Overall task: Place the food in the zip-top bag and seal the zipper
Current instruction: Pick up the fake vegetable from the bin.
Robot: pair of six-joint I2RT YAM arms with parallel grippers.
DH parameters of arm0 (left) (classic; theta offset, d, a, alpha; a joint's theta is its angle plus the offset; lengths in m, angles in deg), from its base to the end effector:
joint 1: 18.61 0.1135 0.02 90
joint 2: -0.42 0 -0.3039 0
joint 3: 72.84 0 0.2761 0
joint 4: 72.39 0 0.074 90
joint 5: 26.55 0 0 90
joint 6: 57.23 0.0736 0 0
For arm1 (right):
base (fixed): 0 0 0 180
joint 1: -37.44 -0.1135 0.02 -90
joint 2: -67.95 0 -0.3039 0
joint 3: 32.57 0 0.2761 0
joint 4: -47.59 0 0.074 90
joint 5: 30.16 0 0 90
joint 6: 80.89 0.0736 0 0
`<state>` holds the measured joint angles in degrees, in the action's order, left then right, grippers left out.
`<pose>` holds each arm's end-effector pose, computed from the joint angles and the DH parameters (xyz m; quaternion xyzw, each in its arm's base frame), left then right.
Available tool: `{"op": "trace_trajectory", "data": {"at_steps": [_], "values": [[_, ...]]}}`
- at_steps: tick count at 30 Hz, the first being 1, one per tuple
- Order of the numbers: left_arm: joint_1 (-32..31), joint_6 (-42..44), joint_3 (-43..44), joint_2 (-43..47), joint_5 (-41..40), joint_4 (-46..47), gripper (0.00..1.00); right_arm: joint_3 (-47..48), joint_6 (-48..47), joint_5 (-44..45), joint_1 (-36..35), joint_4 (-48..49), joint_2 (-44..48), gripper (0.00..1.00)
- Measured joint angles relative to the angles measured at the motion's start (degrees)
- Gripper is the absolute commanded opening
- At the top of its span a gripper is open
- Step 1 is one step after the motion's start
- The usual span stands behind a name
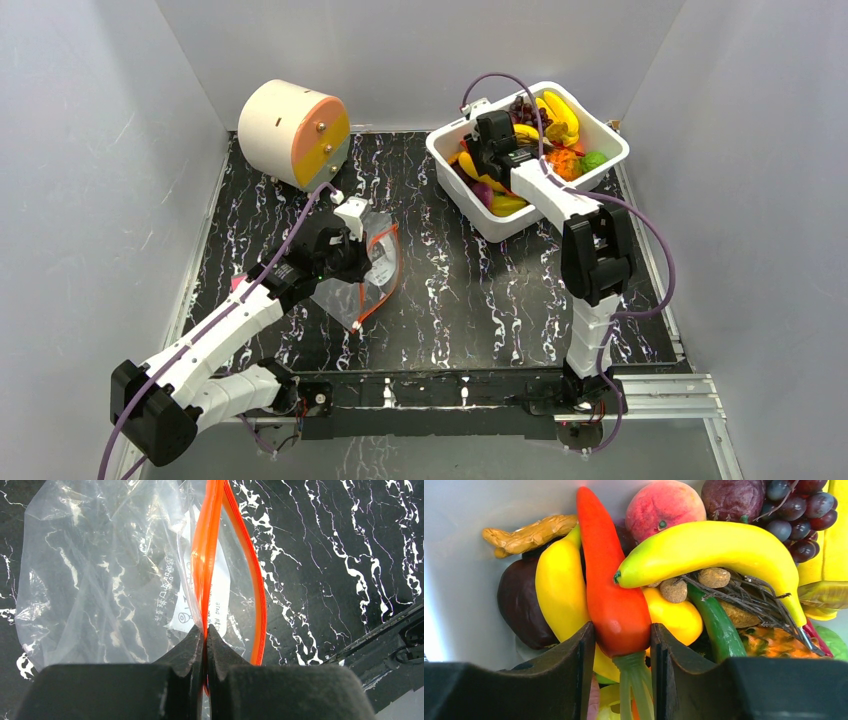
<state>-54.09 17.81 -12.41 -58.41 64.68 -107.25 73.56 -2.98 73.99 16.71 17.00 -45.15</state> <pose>0.2125 -0.1534 0.3003 0.1617 0.8649 -0.2110 0.4258 0.5007 0.1703 0.2709 -0.1993 0.8694 -0.0772 0.4455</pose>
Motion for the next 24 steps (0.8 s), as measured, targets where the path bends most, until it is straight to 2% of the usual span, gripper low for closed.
{"op": "trace_trajectory", "data": {"at_steps": [7,17,21,24], "values": [[0.0,0.0,0.0,0.0,-2.1,0.0,0.00,0.0,4.5,-2.7,0.2,-3.8,2.8,0.14],[0.0,0.7,-1.7,0.0,-4.1,3.0,0.00,0.0,17.3,-5.5,0.1,-14.1,13.2,0.10],[0.0,2.4,-2.0,0.0,-5.0,3.3,0.00,-0.2,22.4,-9.2,0.1,-17.7,17.9,0.07],[0.0,3.5,-1.6,-0.4,-5.4,3.4,0.00,-4.4,25.6,-14.1,0.0,-17.0,23.6,0.04]]}}
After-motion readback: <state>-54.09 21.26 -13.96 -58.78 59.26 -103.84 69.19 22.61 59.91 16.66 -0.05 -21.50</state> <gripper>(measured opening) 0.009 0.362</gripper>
